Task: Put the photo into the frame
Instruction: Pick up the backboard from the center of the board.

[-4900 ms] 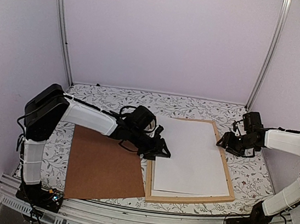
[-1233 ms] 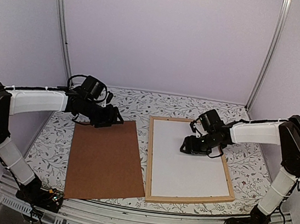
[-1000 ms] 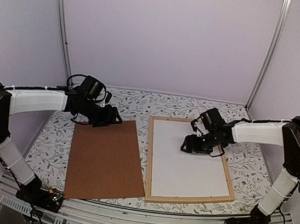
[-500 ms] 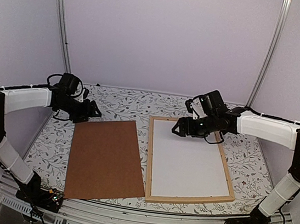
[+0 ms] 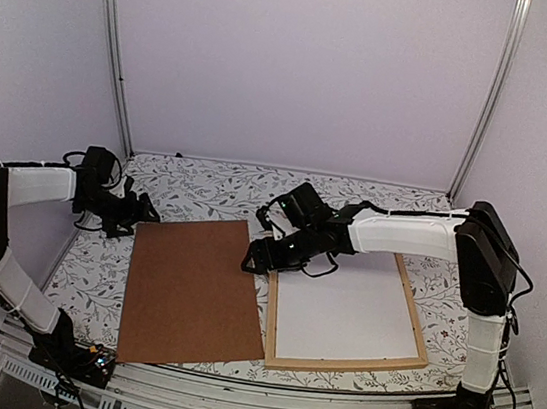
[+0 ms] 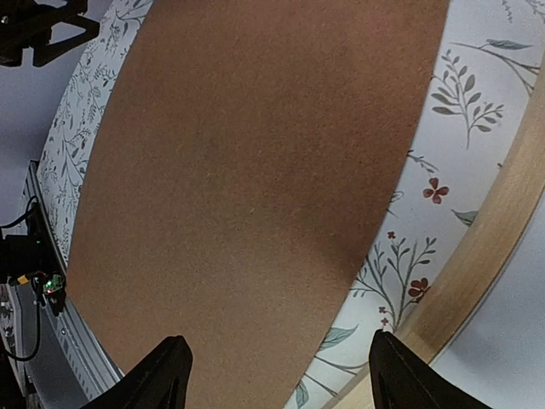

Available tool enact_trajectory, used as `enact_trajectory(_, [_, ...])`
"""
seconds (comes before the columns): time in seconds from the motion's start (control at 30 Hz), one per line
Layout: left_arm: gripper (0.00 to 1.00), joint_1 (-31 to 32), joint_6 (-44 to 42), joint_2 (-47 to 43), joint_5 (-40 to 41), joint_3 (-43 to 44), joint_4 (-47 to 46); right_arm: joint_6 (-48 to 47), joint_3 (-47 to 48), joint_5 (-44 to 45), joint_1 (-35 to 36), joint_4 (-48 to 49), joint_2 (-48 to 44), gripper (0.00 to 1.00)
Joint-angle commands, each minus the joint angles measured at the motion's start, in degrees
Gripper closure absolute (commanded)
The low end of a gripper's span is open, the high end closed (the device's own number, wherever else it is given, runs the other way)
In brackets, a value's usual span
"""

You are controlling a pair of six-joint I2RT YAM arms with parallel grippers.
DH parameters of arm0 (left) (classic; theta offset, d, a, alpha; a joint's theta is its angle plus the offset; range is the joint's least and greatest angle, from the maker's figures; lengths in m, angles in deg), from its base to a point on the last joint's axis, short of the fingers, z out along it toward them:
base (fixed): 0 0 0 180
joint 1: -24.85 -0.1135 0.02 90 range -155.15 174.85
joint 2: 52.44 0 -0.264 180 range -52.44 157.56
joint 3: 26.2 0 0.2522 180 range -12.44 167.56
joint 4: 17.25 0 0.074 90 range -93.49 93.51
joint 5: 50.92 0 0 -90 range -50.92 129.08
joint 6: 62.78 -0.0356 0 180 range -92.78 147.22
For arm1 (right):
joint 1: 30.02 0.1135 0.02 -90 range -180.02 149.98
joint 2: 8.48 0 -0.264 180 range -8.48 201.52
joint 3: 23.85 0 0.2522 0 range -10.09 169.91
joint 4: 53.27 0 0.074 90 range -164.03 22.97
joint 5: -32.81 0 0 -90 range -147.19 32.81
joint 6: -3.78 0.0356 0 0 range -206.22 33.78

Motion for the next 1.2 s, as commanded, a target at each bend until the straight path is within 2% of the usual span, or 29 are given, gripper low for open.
enact_trajectory(0.0, [0.09, -2.6, -0.6, 0.4, -1.3, -2.9, 1.0, 2.7, 4.4, -2.6, 2.2, 0.6, 4.6, 0.25])
enact_trajectory(0.23, [0.10, -3.4, -0.4, 1.2, -1.8, -5.7, 0.1, 5.0, 7.4, -2.8, 3.0, -3.1, 9.3, 0.26])
enact_trajectory(0.73, [0.11, -3.4, 2.4, -1.6, -2.0, -10.6, 1.3, 7.0, 6.7, 8.2, 1.1, -11.2, 9.2, 0.26])
enact_trajectory(1.17, [0.11, -0.9, 9.3, -5.9, -0.9, -18.3, -1.8, 5.5, 6.8, 7.1, -0.8, -10.9, 8.7, 0.25])
